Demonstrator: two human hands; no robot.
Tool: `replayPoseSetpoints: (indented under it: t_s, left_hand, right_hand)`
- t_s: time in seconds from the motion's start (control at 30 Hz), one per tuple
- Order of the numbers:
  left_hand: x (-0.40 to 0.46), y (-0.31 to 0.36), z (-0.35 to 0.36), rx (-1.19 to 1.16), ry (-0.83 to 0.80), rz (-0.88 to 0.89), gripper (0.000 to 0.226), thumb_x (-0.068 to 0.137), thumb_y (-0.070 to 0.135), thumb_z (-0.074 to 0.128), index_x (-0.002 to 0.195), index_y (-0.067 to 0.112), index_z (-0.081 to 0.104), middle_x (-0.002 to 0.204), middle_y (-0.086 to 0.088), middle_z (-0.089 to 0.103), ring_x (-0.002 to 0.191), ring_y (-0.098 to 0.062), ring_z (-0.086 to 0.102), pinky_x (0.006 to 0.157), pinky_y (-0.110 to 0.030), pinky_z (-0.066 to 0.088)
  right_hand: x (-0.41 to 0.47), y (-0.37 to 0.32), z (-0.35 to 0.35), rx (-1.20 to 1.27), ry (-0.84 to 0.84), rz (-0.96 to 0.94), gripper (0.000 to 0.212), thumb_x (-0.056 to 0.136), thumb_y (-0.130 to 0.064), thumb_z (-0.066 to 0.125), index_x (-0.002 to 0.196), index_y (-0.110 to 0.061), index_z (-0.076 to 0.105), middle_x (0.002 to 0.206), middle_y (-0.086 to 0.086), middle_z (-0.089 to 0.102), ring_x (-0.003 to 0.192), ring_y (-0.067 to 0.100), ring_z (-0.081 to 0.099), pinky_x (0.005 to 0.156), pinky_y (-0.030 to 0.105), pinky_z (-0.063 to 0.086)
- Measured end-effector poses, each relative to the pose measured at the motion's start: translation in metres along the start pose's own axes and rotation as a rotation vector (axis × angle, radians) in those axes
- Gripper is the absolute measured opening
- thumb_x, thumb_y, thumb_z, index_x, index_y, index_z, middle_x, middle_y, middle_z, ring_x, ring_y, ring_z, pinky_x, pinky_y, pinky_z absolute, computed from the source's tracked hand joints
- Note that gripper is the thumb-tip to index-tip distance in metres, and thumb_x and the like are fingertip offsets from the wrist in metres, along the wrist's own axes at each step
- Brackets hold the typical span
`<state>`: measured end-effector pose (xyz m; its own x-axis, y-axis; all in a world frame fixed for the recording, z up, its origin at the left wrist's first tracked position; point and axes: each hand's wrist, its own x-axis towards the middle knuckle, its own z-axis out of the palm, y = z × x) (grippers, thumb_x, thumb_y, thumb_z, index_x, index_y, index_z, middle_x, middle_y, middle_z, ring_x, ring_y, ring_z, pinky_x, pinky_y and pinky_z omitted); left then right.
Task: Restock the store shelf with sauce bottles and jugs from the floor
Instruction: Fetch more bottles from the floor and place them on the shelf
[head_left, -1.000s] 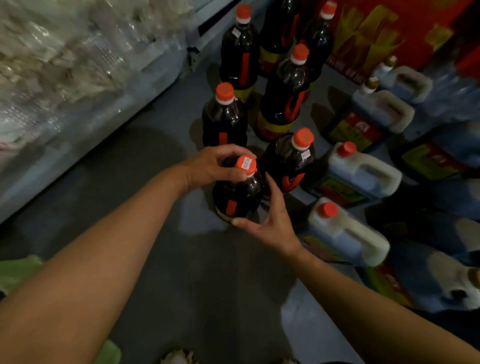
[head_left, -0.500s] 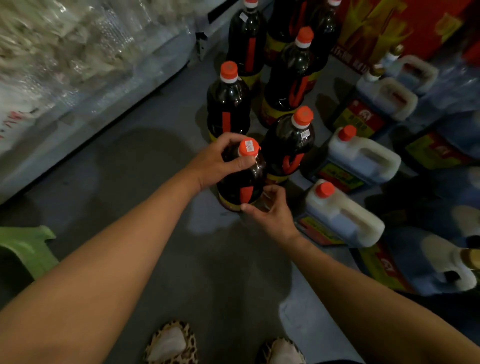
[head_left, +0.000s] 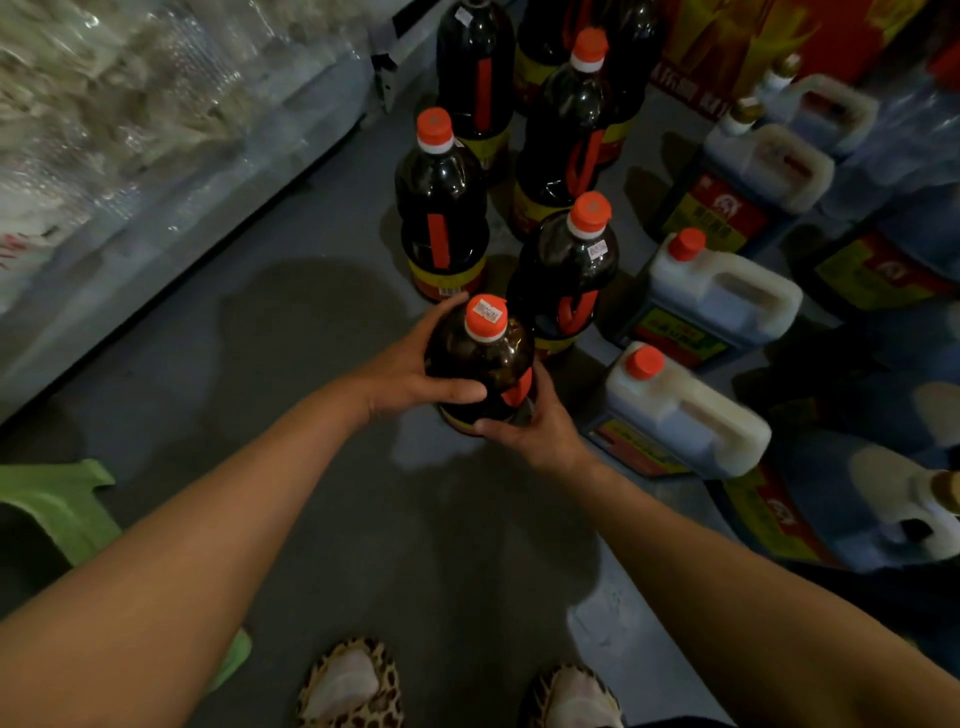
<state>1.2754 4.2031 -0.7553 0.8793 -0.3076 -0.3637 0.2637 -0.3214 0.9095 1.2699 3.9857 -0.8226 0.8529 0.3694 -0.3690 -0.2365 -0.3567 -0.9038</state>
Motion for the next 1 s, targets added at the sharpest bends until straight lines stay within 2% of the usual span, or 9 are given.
replayPoseSetpoints:
  t_s: [0.07,0.13,0.27,0.33,0.4,0.57,0.73,0.83,1.0]
  left_hand:
    - [0.002,0.002,-0.001,-0.025,0.032,-0.001,0.111,0.058,0.04,0.088,0.151,0.035,0.027,0.146,0.013,0.043,0.133,0.0,0.043,0.106,-0.023,0.04]
    - [0.001,0.007,0.001,-0.064,0.089,0.013,0.102,0.058,0.036,0.088,0.144,0.037,0.033,0.138,0.017,0.05,0.124,0.009,0.048,0.1,-0.019,0.042]
    - [0.002,0.009,0.011,-0.061,0.208,0.004,0.101,0.048,0.054,0.085,0.136,0.034,0.042,0.131,0.018,0.055,0.117,0.011,0.052,0.098,-0.016,0.045]
    - [0.008,0.013,0.014,-0.068,0.295,-0.019,0.1,0.047,0.064,0.085,0.133,0.029,0.049,0.127,0.014,0.06,0.116,0.002,0.058,0.1,-0.026,0.048]
    - [0.012,0.019,0.016,-0.073,0.354,-0.071,0.098,0.05,0.076,0.081,0.13,0.028,0.051,0.123,0.011,0.063,0.114,-0.008,0.061,0.098,-0.035,0.05]
    - [0.016,0.038,0.006,-0.117,0.368,-0.187,0.089,0.057,0.085,0.069,0.128,0.032,0.058,0.119,0.011,0.068,0.109,-0.01,0.065,0.093,-0.031,0.051]
    - [0.019,0.045,-0.012,-0.302,0.35,-0.279,0.055,0.078,0.069,0.065,0.119,0.033,0.061,0.102,0.014,0.069,0.094,-0.004,0.067,0.066,-0.015,0.049]
    - [0.017,0.043,-0.022,-0.367,0.288,-0.325,0.045,0.086,0.061,0.06,0.114,0.027,0.063,0.093,0.013,0.071,0.082,0.003,0.069,0.056,-0.011,0.05]
    - [0.017,0.024,-0.036,-0.506,0.176,-0.409,0.054,0.078,0.051,0.067,0.122,0.019,0.068,0.113,-0.001,0.074,0.107,-0.015,0.069,0.086,-0.029,0.05]
  right_hand:
    - [0.002,0.002,0.0,-0.061,-0.036,-0.02,0.117,0.073,-0.012,0.09,0.16,-0.02,0.012,0.154,-0.007,0.032,0.143,0.01,0.03,0.117,0.03,0.033]
    - [0.002,0.001,-0.002,-0.076,-0.047,-0.027,0.116,0.073,-0.011,0.089,0.159,-0.019,0.013,0.155,-0.006,0.03,0.143,0.011,0.028,0.119,0.037,0.033]
    - [0.002,-0.004,-0.012,-0.005,-0.053,0.019,0.102,0.077,-0.013,0.087,0.157,-0.025,0.025,0.145,-0.012,0.045,0.136,0.005,0.036,0.108,0.021,0.039]
    - [-0.002,-0.005,-0.015,0.076,-0.094,0.075,0.093,0.077,-0.012,0.087,0.153,-0.028,0.035,0.136,-0.02,0.052,0.131,0.002,0.045,0.102,0.017,0.045]
    - [-0.008,-0.005,-0.009,0.157,-0.152,0.132,0.079,0.078,-0.014,0.086,0.144,-0.029,0.046,0.134,-0.018,0.058,0.127,0.004,0.052,0.106,0.026,0.047]
    - [-0.012,-0.01,0.01,0.42,-0.203,0.219,0.074,0.076,-0.023,0.085,0.142,-0.028,0.052,0.138,-0.006,0.064,0.131,0.018,0.057,0.108,0.044,0.048]
    - [-0.004,-0.018,0.019,0.487,-0.2,0.233,0.065,0.082,-0.028,0.079,0.142,-0.031,0.054,0.133,-0.008,0.067,0.118,0.012,0.066,0.086,0.03,0.056]
    - [-0.002,-0.017,0.023,0.481,-0.215,0.276,0.061,0.083,-0.037,0.074,0.141,-0.037,0.055,0.134,-0.009,0.066,0.122,0.015,0.063,0.091,0.036,0.055]
    - [-0.006,-0.005,0.027,0.566,-0.242,0.321,0.056,0.085,-0.044,0.068,0.139,-0.037,0.056,0.139,-0.005,0.064,0.128,0.02,0.061,0.102,0.05,0.051]
